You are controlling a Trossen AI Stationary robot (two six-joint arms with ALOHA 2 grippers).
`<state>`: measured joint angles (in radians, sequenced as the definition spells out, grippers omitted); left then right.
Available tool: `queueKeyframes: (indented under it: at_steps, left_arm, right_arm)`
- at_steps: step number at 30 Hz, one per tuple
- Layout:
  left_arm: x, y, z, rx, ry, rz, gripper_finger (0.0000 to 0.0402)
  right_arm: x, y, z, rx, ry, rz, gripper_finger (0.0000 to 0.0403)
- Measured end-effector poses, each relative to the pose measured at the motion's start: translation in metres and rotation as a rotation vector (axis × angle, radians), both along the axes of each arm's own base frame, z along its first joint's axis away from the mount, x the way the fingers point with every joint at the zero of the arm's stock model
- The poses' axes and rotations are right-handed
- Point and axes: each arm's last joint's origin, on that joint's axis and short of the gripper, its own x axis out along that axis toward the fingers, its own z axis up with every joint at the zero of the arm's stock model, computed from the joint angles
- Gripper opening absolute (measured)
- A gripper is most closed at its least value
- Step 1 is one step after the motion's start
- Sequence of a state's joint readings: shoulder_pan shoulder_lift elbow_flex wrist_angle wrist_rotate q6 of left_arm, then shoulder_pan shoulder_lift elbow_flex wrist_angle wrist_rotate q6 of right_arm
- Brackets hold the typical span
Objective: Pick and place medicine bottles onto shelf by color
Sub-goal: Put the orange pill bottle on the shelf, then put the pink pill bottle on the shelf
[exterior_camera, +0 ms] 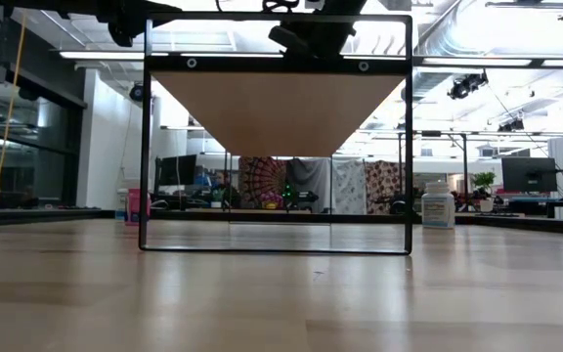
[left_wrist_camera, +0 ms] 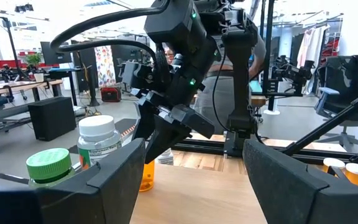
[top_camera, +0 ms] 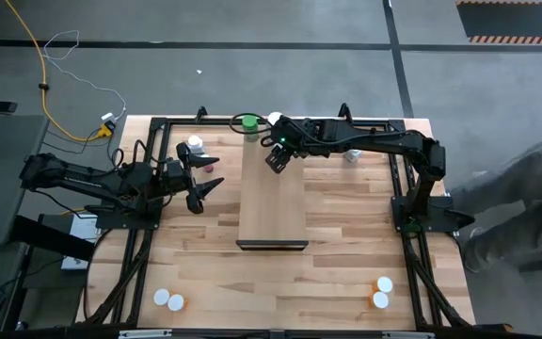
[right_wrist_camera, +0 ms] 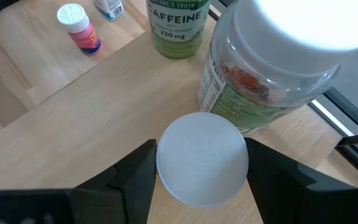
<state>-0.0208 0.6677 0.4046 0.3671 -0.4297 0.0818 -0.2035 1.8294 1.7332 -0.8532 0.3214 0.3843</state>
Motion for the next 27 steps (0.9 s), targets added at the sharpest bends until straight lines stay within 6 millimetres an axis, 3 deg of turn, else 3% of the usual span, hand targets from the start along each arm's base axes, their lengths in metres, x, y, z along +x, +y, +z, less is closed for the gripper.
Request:
queueKeyframes:
  at_steps: [5, 15, 21, 27]
  left_arm:
    - [0.000, 0.000, 0.000, 0.000, 0.003, 0.000, 0.0262]
    - [0.000, 0.000, 0.000, 0.000, 0.004, 0.000, 0.0262]
    - [0.000, 0.000, 0.000, 0.000, 0.004, 0.000, 0.0262]
    - [0.000, 0.000, 0.000, 0.000, 0.004, 0.000, 0.0262]
  right_arm:
    - [0.000, 0.000, 0.000, -0.002, 0.003, 0.004, 0.0220]
    - [0.000, 0.000, 0.000, -0.013, 0.012, 0.020, 0.0292]
    - [-0.002, 0.000, 0.002, -0.039, 0.034, 0.061, 0.0309]
    - [-0.021, 0.004, 0.019, -0.063, 0.070, 0.084, 0.0310]
